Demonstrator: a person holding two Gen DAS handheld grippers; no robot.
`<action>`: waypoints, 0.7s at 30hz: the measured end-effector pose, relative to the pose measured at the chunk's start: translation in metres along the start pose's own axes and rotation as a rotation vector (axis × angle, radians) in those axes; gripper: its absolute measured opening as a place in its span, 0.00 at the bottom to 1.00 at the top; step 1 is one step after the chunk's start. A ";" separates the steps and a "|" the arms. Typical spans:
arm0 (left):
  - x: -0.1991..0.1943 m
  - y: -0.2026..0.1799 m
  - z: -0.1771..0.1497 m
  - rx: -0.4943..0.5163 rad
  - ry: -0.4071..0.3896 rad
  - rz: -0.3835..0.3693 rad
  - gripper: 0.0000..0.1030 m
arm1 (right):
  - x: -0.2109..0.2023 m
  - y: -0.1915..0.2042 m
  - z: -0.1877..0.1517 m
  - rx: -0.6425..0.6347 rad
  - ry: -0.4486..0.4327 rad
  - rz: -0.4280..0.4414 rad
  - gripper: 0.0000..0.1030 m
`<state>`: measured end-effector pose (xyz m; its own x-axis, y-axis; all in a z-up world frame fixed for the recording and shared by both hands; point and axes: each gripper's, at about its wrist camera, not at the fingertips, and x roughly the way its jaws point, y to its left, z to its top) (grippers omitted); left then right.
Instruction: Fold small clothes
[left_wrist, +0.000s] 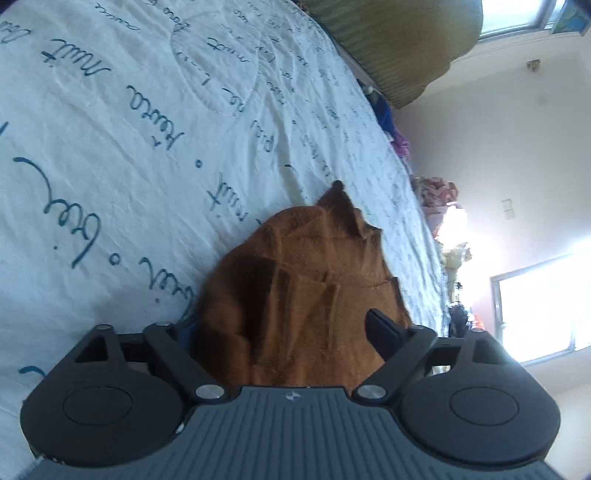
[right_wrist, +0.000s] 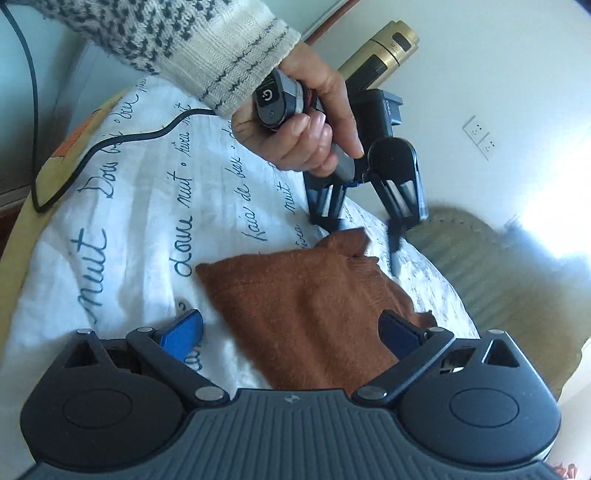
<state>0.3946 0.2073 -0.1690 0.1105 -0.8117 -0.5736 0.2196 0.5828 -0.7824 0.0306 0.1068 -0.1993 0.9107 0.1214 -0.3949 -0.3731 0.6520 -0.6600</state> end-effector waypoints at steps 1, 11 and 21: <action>0.000 -0.001 0.000 -0.003 -0.007 0.001 0.89 | 0.003 0.000 0.001 -0.016 0.001 -0.013 0.98; 0.006 -0.005 -0.006 0.025 -0.019 0.073 0.08 | 0.023 -0.009 0.005 0.074 0.071 0.036 0.07; -0.015 -0.008 -0.014 -0.063 -0.164 -0.094 0.05 | 0.019 -0.059 0.009 0.342 0.045 0.134 0.07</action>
<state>0.3777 0.2151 -0.1580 0.2504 -0.8550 -0.4541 0.1757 0.5014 -0.8472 0.0721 0.0775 -0.1618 0.8462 0.1948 -0.4960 -0.4008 0.8460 -0.3515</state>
